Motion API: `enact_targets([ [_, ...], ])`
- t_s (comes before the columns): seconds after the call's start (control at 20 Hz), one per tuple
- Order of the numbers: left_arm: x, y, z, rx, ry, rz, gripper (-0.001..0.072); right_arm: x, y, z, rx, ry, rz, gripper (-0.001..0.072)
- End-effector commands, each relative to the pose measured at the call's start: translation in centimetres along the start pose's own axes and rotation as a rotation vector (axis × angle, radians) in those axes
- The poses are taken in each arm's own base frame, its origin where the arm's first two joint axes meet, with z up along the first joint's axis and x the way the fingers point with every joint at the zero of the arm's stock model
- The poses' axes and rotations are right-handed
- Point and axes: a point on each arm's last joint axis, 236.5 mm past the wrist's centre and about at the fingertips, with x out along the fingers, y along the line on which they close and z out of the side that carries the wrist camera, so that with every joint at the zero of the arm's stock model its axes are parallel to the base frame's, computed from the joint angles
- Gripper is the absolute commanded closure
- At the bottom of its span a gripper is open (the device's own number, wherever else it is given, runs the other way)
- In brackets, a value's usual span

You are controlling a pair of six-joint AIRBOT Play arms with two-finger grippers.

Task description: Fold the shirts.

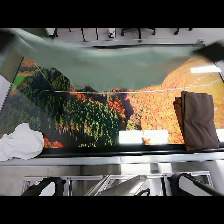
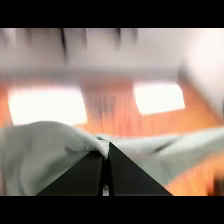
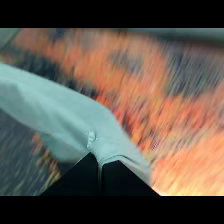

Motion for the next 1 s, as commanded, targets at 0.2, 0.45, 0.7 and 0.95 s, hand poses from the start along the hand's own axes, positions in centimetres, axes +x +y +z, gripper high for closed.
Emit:
enact_targets([
  [0.2,-21.3,-11.0,12.3,0.252,-0.586,0.216,0.0686,-21.3,16.1,14.5,-0.514,-0.588,-0.408,0.0699],
  [0.45,-12.1,-2.3,5.7,0.063,-0.332,0.243,0.0686,-12.0,9.6,9.0,-0.235,-0.337,-0.214,0.0699],
  [0.7,4.3,5.0,-10.7,-0.191,0.192,0.083,0.0686,3.3,-1.5,-7.7,0.133,0.092,-0.060,0.0699],
  [0.95,16.7,13.9,-37.2,-0.269,0.736,0.190,0.0686,15.4,-11.5,-28.0,0.455,0.375,-0.120,0.0699],
])
